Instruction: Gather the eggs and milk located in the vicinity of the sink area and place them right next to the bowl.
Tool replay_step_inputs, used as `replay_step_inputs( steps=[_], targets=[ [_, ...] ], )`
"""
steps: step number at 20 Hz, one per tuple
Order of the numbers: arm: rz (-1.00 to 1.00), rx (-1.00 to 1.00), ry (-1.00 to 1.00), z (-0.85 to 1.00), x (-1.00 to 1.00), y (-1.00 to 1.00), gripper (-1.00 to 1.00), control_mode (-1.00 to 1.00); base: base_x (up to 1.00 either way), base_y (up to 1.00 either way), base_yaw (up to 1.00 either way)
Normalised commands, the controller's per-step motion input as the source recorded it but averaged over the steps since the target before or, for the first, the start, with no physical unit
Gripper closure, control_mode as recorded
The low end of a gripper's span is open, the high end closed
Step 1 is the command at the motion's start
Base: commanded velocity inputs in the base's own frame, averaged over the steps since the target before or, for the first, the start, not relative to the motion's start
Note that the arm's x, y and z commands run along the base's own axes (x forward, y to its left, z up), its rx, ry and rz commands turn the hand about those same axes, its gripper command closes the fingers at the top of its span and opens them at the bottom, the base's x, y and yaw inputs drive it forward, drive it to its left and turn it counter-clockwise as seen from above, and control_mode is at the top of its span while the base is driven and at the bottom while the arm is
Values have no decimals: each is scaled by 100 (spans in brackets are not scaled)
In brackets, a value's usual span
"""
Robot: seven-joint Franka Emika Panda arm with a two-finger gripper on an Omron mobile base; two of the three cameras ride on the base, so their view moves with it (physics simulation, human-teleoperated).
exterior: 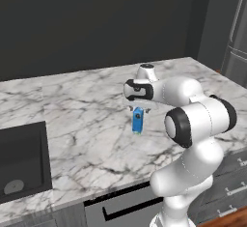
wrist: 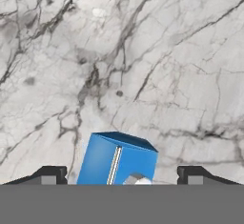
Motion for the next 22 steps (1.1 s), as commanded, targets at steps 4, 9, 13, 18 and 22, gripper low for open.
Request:
replay_step_inputs(
  steps=[4,9,13,18,22],
  targets=[
    [0,0,0,0,0,0,100,-100,0,0,0],
    [0,0,2,0,0,0,100,-100,0,0,0],
    [0,0,0,0,-1,0,100,-100,0,0,0],
    [2,1,0,17,-22,1,100,-100,0,0,0],
    [18,0,6,64,-46,1,100,-100,0,0,0]
  ],
)
